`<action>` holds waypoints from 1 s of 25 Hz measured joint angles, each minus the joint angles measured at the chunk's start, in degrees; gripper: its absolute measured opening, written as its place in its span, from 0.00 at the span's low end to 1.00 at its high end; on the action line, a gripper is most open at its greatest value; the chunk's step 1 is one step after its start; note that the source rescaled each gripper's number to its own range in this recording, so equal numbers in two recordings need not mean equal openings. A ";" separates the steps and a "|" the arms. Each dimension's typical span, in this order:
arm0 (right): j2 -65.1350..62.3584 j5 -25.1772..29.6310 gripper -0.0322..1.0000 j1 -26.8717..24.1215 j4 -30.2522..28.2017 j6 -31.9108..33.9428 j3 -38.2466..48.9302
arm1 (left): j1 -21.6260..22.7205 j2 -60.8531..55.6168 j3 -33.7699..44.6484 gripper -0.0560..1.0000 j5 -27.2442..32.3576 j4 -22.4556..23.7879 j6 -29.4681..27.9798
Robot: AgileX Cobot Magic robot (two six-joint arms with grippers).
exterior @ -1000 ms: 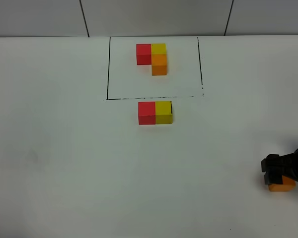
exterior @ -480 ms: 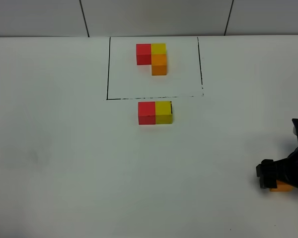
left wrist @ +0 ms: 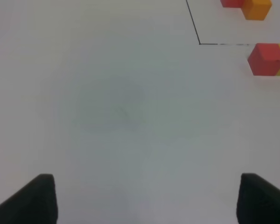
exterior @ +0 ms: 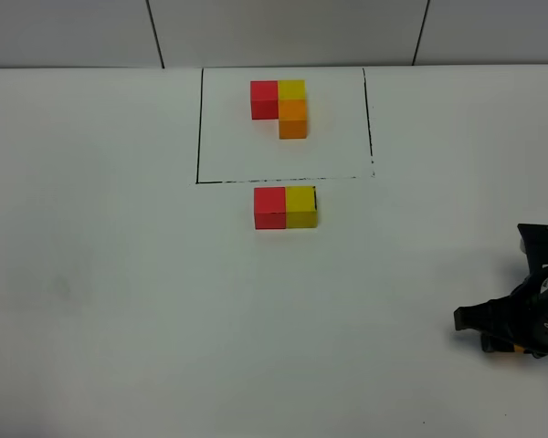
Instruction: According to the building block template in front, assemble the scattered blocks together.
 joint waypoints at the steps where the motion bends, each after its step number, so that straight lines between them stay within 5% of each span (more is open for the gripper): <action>1: 0.00 0.13 0.04 0.66 0.00 1.06 -0.13 | 0.00 0.00 0.00 0.73 0.00 0.00 0.00; 6: 0.12 3.35 0.04 9.74 0.00 7.29 -4.94 | 0.00 0.00 0.00 0.73 0.00 0.00 0.00; 14: 9.35 16.06 0.04 24.49 -6.38 24.71 -27.11 | 0.00 0.00 0.00 0.73 0.00 0.00 0.00; 25: 27.70 23.68 0.04 29.64 -8.74 30.33 -50.31 | 0.00 0.00 0.00 0.73 0.00 0.00 0.00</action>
